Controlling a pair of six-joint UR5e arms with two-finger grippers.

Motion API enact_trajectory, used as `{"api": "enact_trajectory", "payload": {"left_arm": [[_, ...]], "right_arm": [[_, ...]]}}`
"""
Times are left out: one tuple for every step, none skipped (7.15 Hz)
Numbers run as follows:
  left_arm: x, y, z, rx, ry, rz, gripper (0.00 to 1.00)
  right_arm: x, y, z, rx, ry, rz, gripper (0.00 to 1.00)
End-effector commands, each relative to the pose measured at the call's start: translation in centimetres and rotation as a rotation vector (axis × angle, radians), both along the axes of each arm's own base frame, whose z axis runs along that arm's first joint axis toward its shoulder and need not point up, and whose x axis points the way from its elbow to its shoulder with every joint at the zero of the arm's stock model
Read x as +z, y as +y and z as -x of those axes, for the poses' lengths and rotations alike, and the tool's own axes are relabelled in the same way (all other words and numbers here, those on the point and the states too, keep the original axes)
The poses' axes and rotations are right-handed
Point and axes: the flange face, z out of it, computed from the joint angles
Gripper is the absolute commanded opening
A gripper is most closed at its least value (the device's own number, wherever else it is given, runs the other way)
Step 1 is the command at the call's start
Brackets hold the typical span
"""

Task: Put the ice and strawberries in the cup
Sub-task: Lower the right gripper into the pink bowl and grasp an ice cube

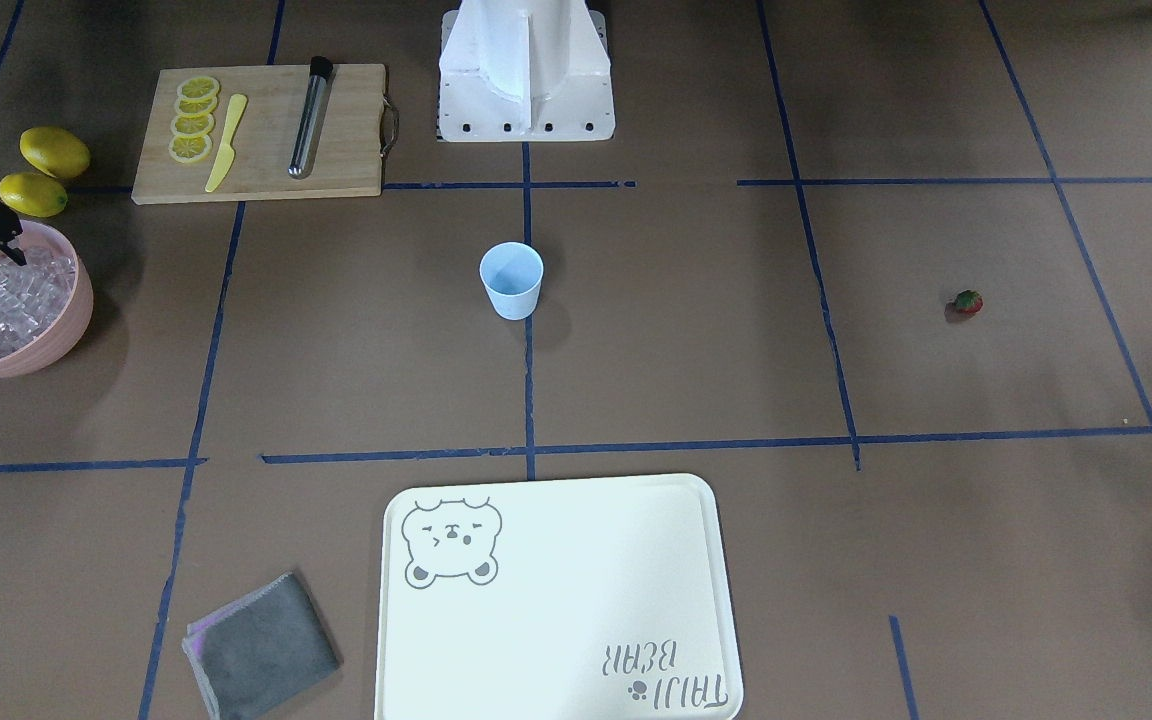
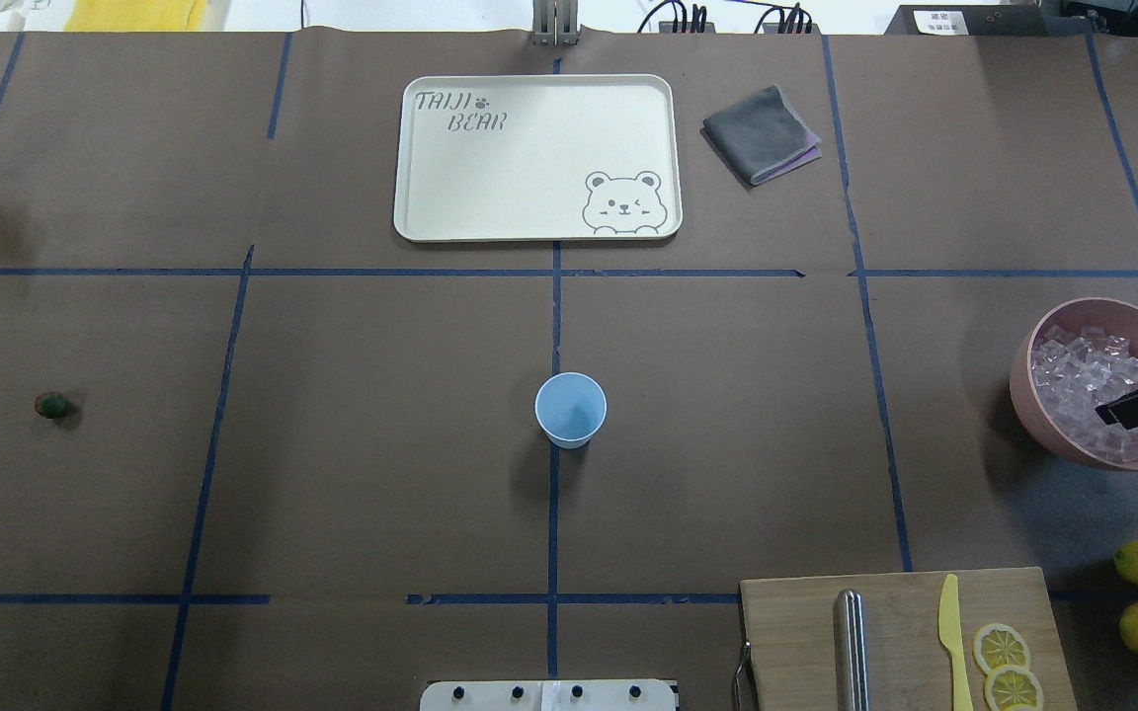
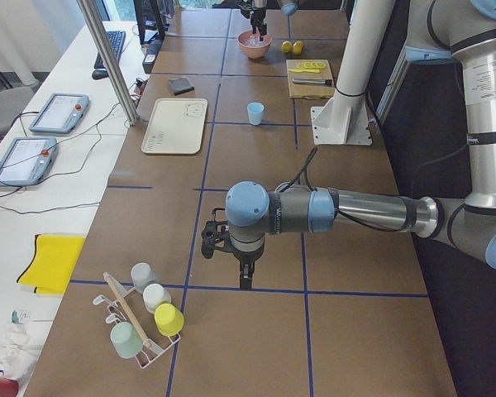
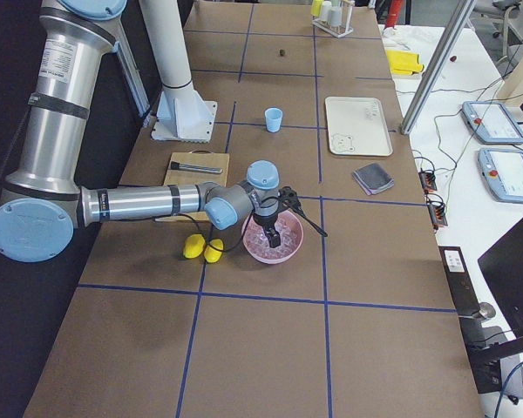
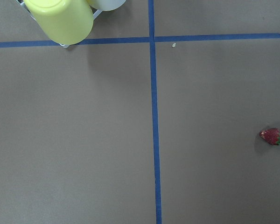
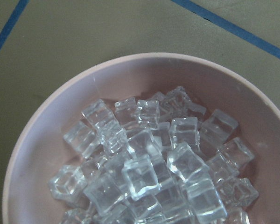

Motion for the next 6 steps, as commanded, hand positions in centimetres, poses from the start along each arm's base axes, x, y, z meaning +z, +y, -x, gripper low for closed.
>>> {"api": "enact_trajectory", "payload": {"left_arm": [[0.03,0.00,0.00,0.000,0.000,0.001,1.00],[0.01,0.07,0.00,0.000,0.000,0.001,1.00],[0.01,0.07,0.00,0.000,0.000,0.001,1.00],[-0.06,0.06,0.00,0.000,0.000,-0.001,1.00],[-0.06,0.06,0.00,0.000,0.000,-0.001,1.00],[-0.06,0.06,0.00,0.000,0.000,-0.001,1.00]], "right_arm": [[0.29,0.15,0.21,-0.006,0.002,0.007,0.98],[0.27,0.15,0.21,-0.006,0.002,0.005,0.91],[0.18,0.16,0.22,-0.007,0.000,0.005,0.78],[0.16,0.19,0.24,-0.009,-0.004,0.007,0.55],[-0.01,0.17,0.20,-0.008,-0.006,0.005,0.39],[-0.05,0.23,0.17,-0.010,-0.008,0.003,0.33]]}}
